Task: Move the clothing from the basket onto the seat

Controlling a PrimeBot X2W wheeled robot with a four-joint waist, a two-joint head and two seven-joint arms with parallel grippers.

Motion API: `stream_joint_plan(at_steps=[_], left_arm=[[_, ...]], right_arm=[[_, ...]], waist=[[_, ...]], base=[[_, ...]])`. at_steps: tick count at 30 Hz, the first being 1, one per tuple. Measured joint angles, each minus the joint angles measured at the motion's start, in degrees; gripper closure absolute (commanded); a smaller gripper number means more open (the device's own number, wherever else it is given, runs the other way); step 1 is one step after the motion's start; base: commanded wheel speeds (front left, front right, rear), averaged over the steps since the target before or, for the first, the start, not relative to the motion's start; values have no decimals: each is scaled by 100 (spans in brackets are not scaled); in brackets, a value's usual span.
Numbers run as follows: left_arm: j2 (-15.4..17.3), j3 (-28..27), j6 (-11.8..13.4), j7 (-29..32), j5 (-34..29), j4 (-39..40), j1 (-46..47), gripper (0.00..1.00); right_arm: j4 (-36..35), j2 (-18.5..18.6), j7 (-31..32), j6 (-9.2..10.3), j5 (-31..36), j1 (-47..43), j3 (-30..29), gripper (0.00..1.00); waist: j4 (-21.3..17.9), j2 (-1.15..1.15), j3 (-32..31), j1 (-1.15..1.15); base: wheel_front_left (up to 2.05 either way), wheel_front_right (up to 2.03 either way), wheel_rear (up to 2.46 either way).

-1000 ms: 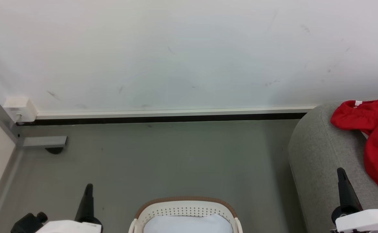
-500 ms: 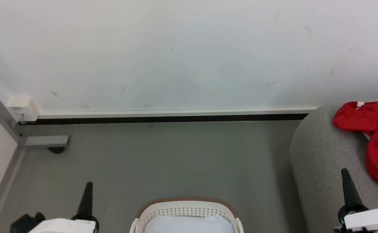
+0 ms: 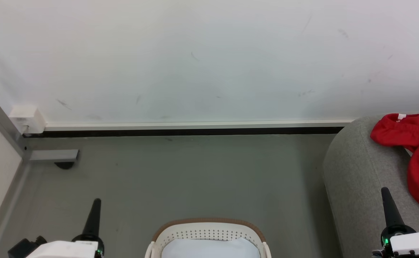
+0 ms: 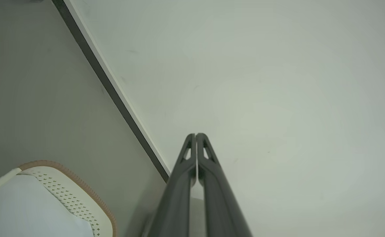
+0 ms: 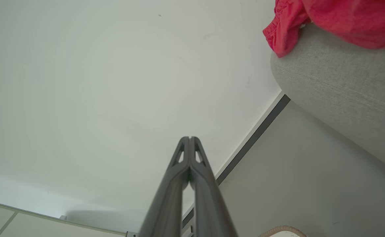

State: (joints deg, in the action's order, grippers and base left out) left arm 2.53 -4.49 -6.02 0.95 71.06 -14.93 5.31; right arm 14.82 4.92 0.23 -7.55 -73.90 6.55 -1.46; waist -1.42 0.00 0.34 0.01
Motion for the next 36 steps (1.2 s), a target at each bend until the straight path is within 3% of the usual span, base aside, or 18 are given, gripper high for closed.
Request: stream_joint_plan(at_steps=[36], left_arm=[[8,-157,-103,435,1624,37,70,100]], right_arm=[[-26,-123,444,0,-1440,1,-332,100]], waist=[[104,0,-22,0]], base=[[0,0,0]])
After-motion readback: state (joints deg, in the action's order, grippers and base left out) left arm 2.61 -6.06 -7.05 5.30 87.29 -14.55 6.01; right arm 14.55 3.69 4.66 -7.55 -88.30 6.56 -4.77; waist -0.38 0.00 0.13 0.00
